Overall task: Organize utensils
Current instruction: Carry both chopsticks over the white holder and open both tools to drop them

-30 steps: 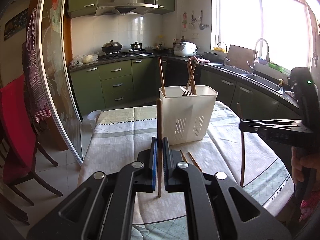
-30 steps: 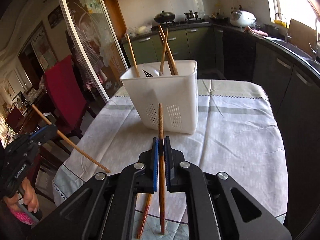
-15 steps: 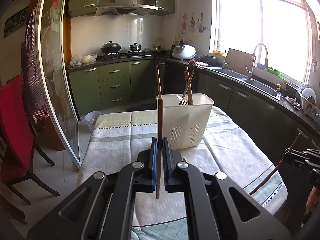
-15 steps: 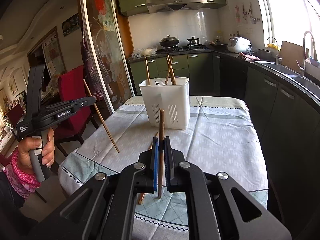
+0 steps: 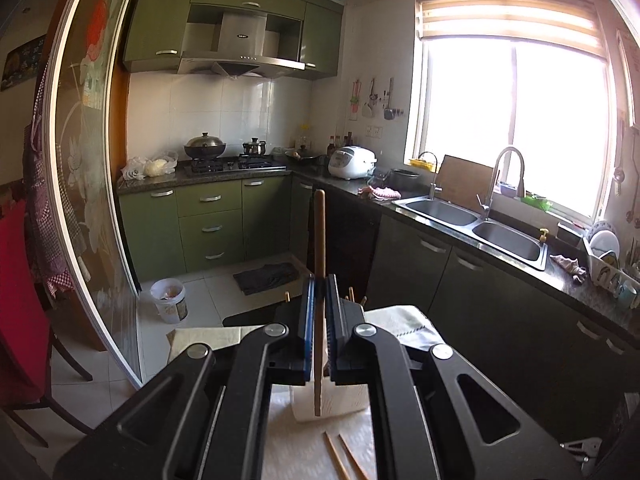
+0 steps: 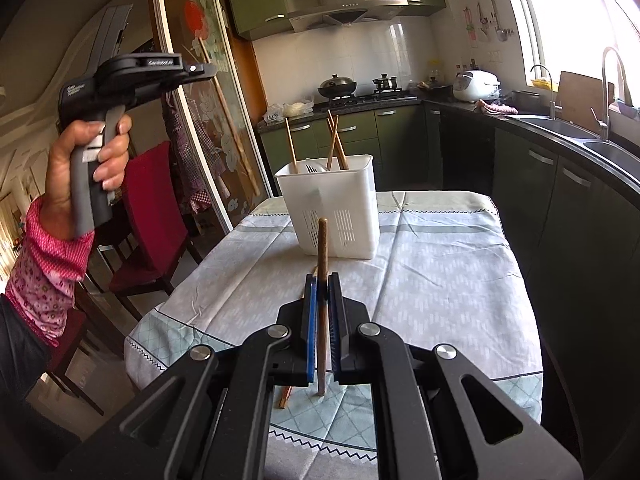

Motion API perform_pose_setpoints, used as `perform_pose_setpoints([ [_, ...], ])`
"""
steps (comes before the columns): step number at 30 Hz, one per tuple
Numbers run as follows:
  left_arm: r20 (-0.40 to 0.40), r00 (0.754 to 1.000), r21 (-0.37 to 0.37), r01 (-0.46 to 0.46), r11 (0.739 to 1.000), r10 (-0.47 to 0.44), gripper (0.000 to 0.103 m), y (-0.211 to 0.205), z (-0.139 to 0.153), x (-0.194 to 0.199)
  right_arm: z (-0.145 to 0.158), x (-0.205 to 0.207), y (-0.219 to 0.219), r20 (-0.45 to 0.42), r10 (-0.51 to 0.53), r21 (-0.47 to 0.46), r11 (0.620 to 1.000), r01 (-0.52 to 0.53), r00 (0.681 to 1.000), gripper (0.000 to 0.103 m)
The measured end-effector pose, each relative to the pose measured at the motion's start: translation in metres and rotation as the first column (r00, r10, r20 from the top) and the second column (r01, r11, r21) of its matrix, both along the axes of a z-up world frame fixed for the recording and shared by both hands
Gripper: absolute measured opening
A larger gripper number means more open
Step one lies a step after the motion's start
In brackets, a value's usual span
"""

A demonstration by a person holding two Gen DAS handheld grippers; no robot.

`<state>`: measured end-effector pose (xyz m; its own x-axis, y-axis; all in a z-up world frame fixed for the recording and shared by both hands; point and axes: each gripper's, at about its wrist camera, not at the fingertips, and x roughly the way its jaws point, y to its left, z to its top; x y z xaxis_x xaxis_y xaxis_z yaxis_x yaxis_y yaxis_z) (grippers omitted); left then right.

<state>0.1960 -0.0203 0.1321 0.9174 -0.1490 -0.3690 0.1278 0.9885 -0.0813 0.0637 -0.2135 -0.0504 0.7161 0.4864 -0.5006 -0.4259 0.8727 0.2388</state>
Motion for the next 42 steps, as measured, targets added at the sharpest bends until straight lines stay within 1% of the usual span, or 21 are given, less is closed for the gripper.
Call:
perform_pose_setpoints([
  [4,0.025,0.999,-0.017,-0.029,0.999,0.029,0.005,-0.004,0.003,0.033,-0.001,0.0,-0.001,-0.005,0.009,0.005,1.0,-0.009,1.0,0.007],
  [7,0.026,0.998,-0.01,-0.05,0.999,0.05,0.005,-0.007,-0.005,0.051,-0.001,0.0,0.0,-0.007,0.018,0.007,1.0,-0.018,1.0,0.007],
  [9,-0.001,0.998,0.009,-0.056,0.998,0.056,0.005,-0.01,-0.017,0.063,-0.001,0.0,0.0,-0.009,0.02,0.011,1.0,-0.02,1.0,0.007],
  [13,-0.099,0.994,0.03,-0.05,0.998,0.053,0.005,-0.014,-0.046,0.08,0.0,0.0,-0.002,-0.014,0.019,0.017,1.0,-0.018,1.0,0.007],
  [16,-0.14,0.988,0.052,-0.05,0.997,0.057,0.005,-0.014,-0.062,0.084,0.0,0.0,-0.001,-0.014,0.019,0.019,1.0,-0.019,1.0,0.007],
  [18,-0.153,0.986,0.069,-0.05,0.996,0.06,0.006,-0.014,-0.07,0.083,0.0,0.001,-0.002,-0.017,0.018,0.024,1.0,-0.017,1.0,0.007],
  [20,-0.154,0.986,0.088,-0.044,0.995,0.057,0.015,-0.014,-0.074,0.078,0.0,0.002,-0.003,-0.023,0.017,0.034,0.999,-0.016,1.0,0.007],
  [22,-0.144,0.988,0.093,-0.039,0.995,0.052,0.018,-0.011,-0.076,0.07,0.001,0.005,-0.005,-0.039,0.025,0.057,0.998,-0.022,0.999,0.007],
  [24,-0.135,0.99,0.085,-0.028,0.996,0.04,0.02,-0.009,-0.075,0.059,0.006,0.007,-0.007,-0.037,0.021,0.069,0.997,-0.019,0.999,0.007],
  [27,-0.144,0.989,0.051,-0.017,0.999,0.024,0.022,-0.001,-0.076,0.042,0.025,0.01,-0.01,0.007,-0.001,0.072,0.997,0.001,1.0,0.007],
  [30,-0.16,0.987,0.028,-0.011,1.0,0.015,0.022,0.007,-0.08,0.024,0.063,0.014,-0.012,0.116,-0.032,0.095,0.995,0.021,0.993,0.007],
  [32,-0.171,0.985,0.024,-0.007,1.0,0.01,0.022,0.011,-0.084,0.011,0.092,0.019,-0.011,0.213,-0.056,0.131,0.991,0.029,0.976,0.007],
  [35,-0.183,0.983,0.015,-0.001,1.0,0.004,0.023,0.018,-0.089,-0.008,0.129,0.034,-0.005,0.352,-0.125,0.172,0.983,0.067,0.928,0.007],
  [36,-0.186,0.983,0.019,-0.001,1.0,0.004,0.024,0.02,-0.091,-0.013,0.137,0.044,-0.001,0.379,-0.143,0.184,0.98,0.077,0.915,0.007],
  [38,-0.191,0.982,0.025,-0.004,1.0,0.009,0.028,0.023,-0.095,-0.023,0.147,0.069,0.008,0.401,-0.164,0.208,0.974,0.085,0.901,0.007],
  [40,-0.198,0.98,0.035,-0.005,0.999,0.012,0.029,0.027,-0.098,-0.031,0.152,0.097,0.019,0.41,-0.186,0.215,0.971,0.103,0.893,0.007],
  [42,-0.203,0.979,0.049,-0.01,0.999,0.02,0.029,0.03,-0.1,-0.037,0.153,0.128,0.028,0.405,-0.204,0.214,0.969,0.124,0.891,0.007],
])
